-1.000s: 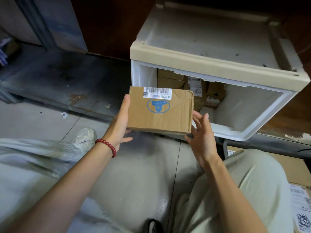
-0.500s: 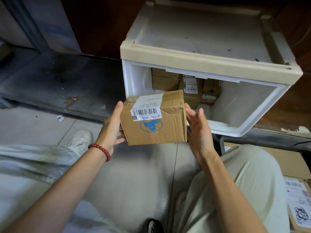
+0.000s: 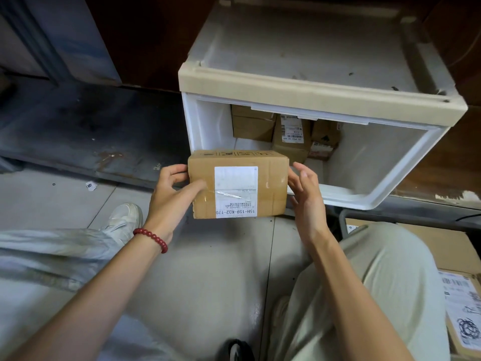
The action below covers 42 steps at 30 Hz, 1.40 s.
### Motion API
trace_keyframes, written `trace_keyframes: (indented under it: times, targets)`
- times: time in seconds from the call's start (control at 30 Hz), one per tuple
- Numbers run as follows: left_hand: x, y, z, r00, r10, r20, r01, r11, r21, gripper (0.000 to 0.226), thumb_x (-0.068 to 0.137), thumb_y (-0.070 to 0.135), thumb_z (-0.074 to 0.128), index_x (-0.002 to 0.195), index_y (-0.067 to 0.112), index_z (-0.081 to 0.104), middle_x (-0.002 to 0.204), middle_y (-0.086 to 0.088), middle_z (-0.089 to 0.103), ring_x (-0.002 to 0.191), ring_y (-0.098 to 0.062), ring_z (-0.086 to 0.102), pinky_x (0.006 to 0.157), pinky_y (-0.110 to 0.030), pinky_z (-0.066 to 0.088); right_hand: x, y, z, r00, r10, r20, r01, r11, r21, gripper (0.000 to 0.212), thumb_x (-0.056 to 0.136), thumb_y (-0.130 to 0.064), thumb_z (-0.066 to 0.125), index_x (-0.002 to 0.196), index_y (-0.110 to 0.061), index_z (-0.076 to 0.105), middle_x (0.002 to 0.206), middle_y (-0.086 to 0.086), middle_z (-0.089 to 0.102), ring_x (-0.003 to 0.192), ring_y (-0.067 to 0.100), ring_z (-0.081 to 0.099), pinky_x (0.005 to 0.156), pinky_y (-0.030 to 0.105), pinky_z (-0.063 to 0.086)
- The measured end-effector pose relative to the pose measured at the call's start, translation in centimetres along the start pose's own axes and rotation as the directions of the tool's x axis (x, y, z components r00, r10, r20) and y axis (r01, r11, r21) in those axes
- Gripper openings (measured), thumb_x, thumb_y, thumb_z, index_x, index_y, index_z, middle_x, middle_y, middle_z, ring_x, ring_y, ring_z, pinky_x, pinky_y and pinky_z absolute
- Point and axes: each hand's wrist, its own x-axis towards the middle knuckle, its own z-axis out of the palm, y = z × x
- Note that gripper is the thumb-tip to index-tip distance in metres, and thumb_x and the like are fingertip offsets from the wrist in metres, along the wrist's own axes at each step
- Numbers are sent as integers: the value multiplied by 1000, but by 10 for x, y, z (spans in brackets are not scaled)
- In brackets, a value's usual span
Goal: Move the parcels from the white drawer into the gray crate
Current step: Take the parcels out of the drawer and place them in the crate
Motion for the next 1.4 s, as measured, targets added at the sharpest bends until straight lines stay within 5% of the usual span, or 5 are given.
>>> trace_keyframes:
  times: [0.2,0.47,0.97,1.23,1.4]
  targets:
    - [-4,5,6,996,5,94,8,990,-141,46,89,37,59,131,24,44,106,16,62,97,-3,58,71,-27,41,-3,-2,0,999,35,-5,-35,999,33,39,100,-48,35,118,-16,50,101,-21,66,90,8,63,81,40,43]
    - [-3,10,6,993,42,113,-26,989,-144,45,91,42,56,130,24,43,98,23,62,85,9,60,69,-31,49,-6,-3,3,985,162,66,-154,982,-113,50,87,-69,31,131,-51,49,118,-20,65,99,4,64,88,31,50]
    - [-2,11,-1,973,231,2,-212,888,408,51,74,71,60,109,34,67,90,19,69,91,1,61,67,-12,41,-7,9,-4,955,232,-186,-272,934,-232,62,79,-78,43,103,-27,71,103,-6,73,101,16,68,84,33,54]
    - [-26,11,14,866,500,16,-485,830,275,55,68,59,68,109,29,47,114,12,59,101,-4,62,70,-6,46,-29,-18,-1,992,-14,-129,-8,986,-168,18,93,-45,54,104,-31,51,105,-7,64,98,9,60,81,34,54]
    - [-39,35,43,765,642,39,-641,755,138,55,70,60,70,110,34,44,108,28,54,103,1,60,71,-9,50,-59,-58,-33,954,-196,-229,164,975,-151,35,83,-50,65,108,-30,51,111,-17,64,96,-4,60,72,16,45]
